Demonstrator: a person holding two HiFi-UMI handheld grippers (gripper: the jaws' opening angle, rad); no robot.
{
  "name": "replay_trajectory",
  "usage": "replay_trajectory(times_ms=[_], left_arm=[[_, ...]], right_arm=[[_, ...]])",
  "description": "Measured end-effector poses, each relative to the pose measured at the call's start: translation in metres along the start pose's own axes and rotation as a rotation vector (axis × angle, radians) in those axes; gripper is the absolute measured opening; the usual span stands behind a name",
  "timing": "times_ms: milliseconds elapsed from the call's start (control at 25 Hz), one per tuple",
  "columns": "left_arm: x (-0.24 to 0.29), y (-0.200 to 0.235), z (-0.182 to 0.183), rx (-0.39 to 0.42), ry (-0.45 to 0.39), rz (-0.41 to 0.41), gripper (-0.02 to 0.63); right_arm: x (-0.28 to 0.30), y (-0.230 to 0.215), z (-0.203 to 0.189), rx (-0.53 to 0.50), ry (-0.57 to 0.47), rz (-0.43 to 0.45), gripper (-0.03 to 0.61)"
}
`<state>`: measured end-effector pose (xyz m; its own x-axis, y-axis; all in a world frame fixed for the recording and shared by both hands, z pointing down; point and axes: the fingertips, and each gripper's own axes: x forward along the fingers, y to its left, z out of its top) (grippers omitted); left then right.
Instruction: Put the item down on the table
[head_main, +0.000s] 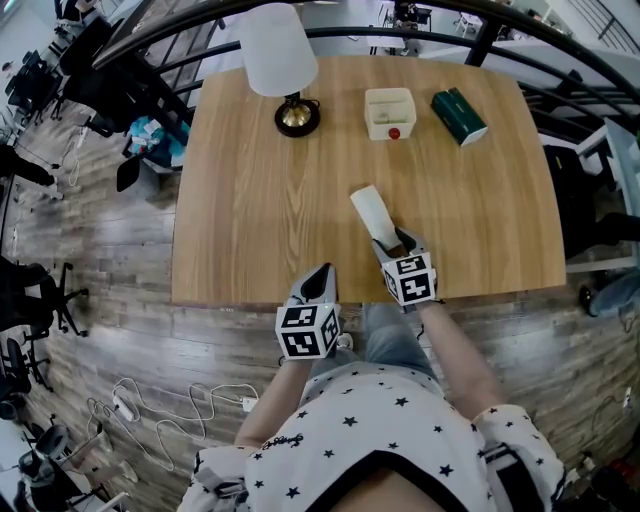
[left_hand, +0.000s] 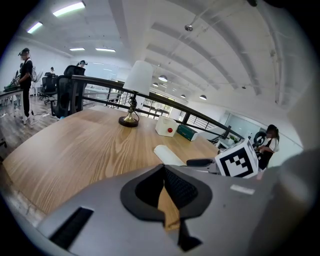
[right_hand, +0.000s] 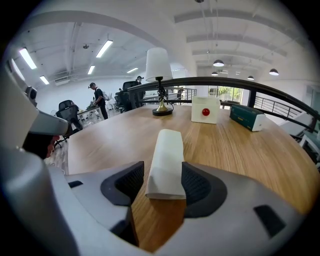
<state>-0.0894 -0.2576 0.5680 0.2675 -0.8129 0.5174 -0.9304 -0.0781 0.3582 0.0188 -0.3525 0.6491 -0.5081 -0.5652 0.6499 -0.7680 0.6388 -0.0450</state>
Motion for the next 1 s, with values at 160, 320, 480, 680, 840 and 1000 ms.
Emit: replay_trajectory(times_ms=[160,320,480,680,840,1000], left_arm=[[-0.011,-0.001,-0.004,0.003,-0.004,-0.004,0.012],[-0.029,-0.004,-0.008,0.008,-0.014,-0.013,0.012],[-0.047,-0.006,-0.015,0.025,-0.024,-0.028,0.012],[-0.071,-0.007,-0.027,0.043,-0.034,-0.045,0.012],[-0.091,-0.011,-0.038,0.051,-0.045,-0.058,0.012],[-0.110,-0.018,-0.049,0.063,-0.046,-0.075,0.012]], right_arm=[[-0.011,0.009,0.003,0.022,-0.026,-0.004,0.224],[-0.032,0.026,0.011,0.051,-0.076,-0.004,0.209],[-0.056,0.043,0.016,0.085,-0.135,-0.013,0.176],[-0.087,0.065,0.016,0.122,-0.191,-0.018,0.148],[-0.115,0.083,0.012,0.139,-0.232,-0.024,0.122],[-0.146,0.096,0.008,0.156,-0.269,-0.048,0.069]])
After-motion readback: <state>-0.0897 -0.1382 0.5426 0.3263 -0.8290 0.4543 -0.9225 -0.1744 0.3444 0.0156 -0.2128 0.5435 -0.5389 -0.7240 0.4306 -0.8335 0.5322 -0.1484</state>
